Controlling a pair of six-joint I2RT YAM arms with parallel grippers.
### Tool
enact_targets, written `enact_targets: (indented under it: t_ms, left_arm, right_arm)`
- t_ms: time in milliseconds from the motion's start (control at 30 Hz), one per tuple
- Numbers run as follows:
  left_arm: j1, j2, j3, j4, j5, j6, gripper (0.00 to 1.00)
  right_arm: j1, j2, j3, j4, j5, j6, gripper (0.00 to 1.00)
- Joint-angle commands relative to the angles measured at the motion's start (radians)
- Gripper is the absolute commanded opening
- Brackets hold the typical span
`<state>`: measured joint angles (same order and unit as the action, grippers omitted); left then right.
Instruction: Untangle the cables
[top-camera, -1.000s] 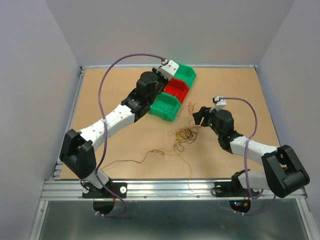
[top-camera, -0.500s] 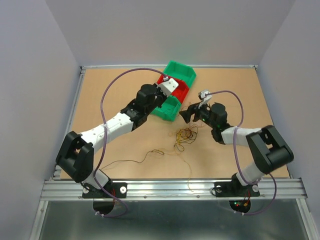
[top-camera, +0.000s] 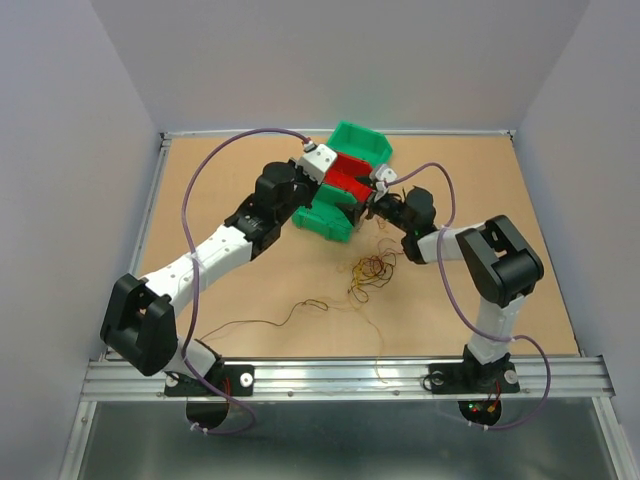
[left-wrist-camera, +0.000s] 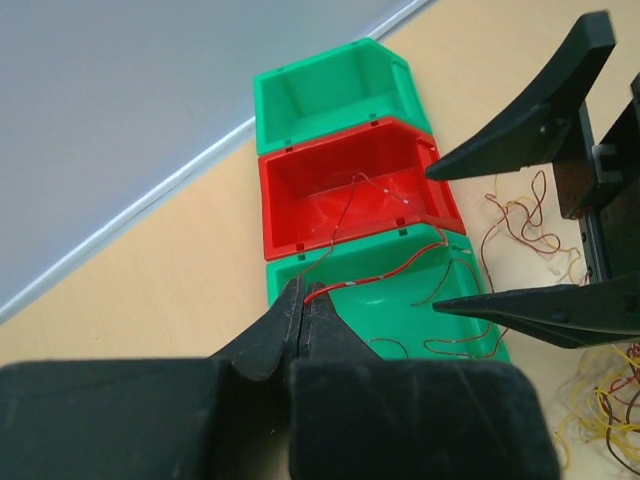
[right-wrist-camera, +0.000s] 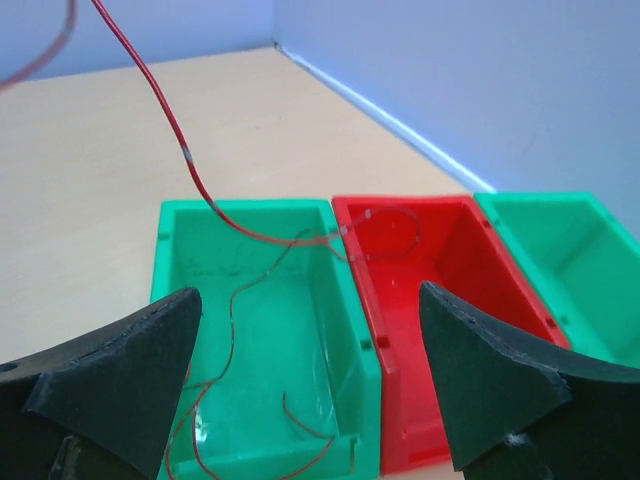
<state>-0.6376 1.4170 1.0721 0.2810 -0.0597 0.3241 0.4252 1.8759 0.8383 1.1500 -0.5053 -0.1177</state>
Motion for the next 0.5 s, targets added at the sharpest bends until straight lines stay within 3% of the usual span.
enact_targets:
  t_ms: [0, 200, 267, 367, 400, 467]
  left_arm:
    - [0.018, -0.013, 0.055, -0.017, 0.055, -0.049, 0.00]
    - [0.038, -0.035, 0.057, -0.029, 0.110, -0.068, 0.00]
    - [0.039, -0.044, 0.055, -0.032, 0.119, -0.069, 0.00]
    - [0.042, -0.040, 0.058, -0.032, 0.126, -0.079, 0.00]
    - [0.049, -0.035, 0.060, -0.031, 0.121, -0.082, 0.00]
    - [0.059, -0.023, 0.060, -0.026, 0.120, -0.086, 0.00]
  right_arm:
    - [0.014, 0.008, 0.090, 0.146, -0.036, -0.065, 0.94]
    - [0.017, 0.064, 0.191, 0.145, -0.018, -0.088, 0.93]
    - [0.017, 0.080, 0.209, 0.145, -0.028, -0.082, 0.89]
    - [0.017, 0.081, 0.209, 0.143, -0.073, -0.059, 0.57]
    - [0.017, 0.077, 0.197, 0.145, -0.084, -0.051, 0.35]
    - [0.017, 0.062, 0.177, 0.145, -0.113, -0.019, 0.14]
